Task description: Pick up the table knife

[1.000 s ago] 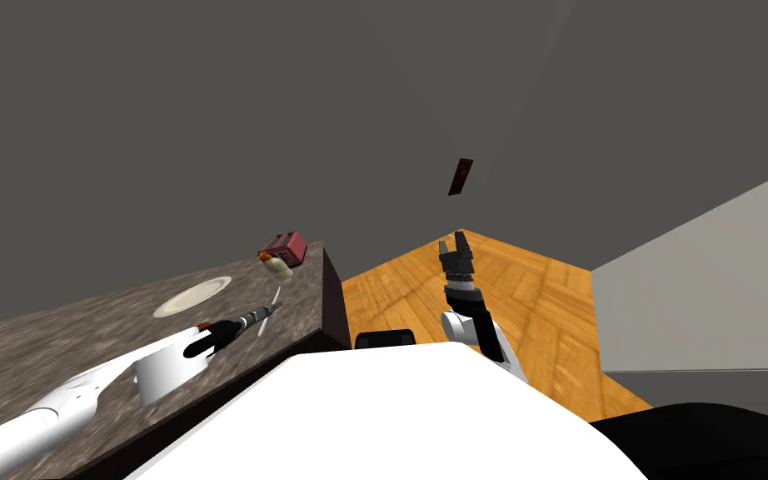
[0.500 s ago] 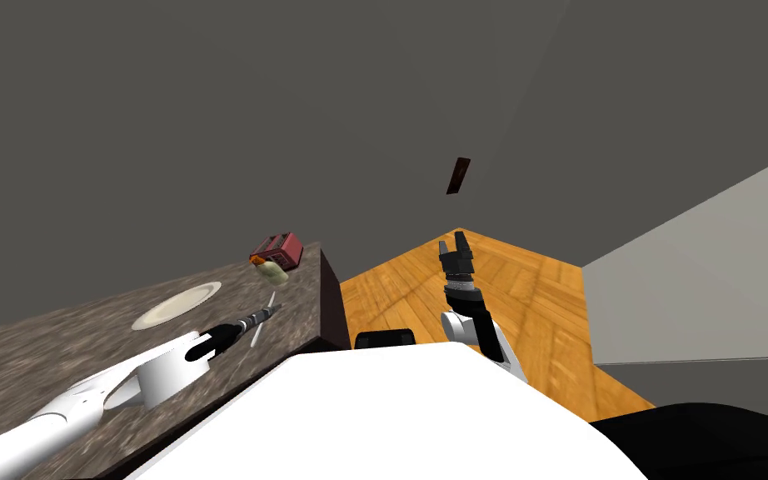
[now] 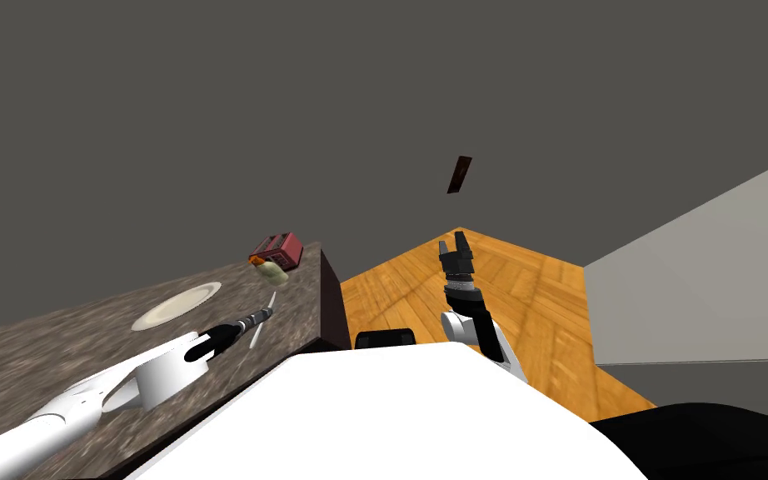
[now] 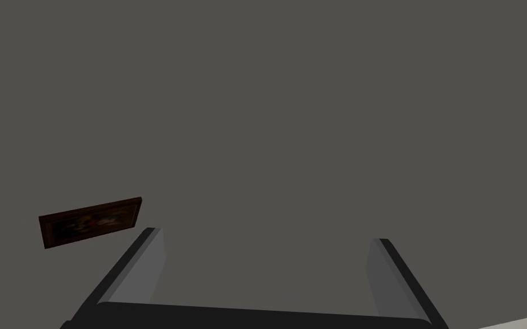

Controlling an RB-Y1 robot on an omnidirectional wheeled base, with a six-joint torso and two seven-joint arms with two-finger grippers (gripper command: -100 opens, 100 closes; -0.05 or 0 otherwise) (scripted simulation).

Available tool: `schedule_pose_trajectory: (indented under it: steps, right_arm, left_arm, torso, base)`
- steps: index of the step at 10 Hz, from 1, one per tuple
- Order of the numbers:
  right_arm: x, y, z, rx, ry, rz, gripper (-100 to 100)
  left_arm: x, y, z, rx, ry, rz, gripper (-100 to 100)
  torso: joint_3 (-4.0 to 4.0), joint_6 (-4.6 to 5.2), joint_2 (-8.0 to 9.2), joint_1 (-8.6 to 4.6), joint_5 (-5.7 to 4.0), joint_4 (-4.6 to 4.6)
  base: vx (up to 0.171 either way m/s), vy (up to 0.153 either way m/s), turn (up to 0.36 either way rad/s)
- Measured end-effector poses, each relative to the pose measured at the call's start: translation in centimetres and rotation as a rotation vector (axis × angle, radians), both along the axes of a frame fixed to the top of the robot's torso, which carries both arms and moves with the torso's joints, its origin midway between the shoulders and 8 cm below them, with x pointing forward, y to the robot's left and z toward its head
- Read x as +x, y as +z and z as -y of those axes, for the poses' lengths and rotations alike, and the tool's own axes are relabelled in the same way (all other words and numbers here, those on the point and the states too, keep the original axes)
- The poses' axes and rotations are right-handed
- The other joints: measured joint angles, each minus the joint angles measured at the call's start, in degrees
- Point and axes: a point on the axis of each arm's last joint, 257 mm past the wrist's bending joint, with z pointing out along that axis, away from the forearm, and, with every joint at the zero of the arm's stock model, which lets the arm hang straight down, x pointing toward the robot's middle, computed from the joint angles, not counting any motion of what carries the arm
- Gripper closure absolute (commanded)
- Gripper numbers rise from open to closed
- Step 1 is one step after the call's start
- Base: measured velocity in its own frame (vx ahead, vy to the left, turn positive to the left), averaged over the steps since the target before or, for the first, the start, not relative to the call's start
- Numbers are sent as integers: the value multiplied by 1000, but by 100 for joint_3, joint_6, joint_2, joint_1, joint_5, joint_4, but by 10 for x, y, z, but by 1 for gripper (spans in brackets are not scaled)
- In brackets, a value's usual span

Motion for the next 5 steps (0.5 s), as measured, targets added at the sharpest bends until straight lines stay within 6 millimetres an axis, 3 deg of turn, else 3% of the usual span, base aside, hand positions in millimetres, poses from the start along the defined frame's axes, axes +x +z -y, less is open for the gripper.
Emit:
schedule_pose_trajectory:
  steps: [1,2,4,5]
  right_arm:
    - [0,0,0,0,0,0,0]
    - [0,0,0,0,0,0,0]
    - [0,0,0,0,0,0,0]
    - [0,0,0,0,0,0,0]
  left_arm:
    - [0,0,0,0,-1,1,0]
    - [0,0,0,-1,-1,1,100]
    - [6,10,8,-10,-17,4,100]
    - [6,10,8,-11,-17,4,0]
  torso:
    - [0,-1,0,1,0,0]
    - [0,-2,0,1,0,-1]
    - [8,-8,16,-20,-7,1]
    - [5,-6,10,-13,-6,0]
  base:
    - [0,0,0]
    - [-25,-23,84]
    - [-27,-34,63]
    - [0,0,0]
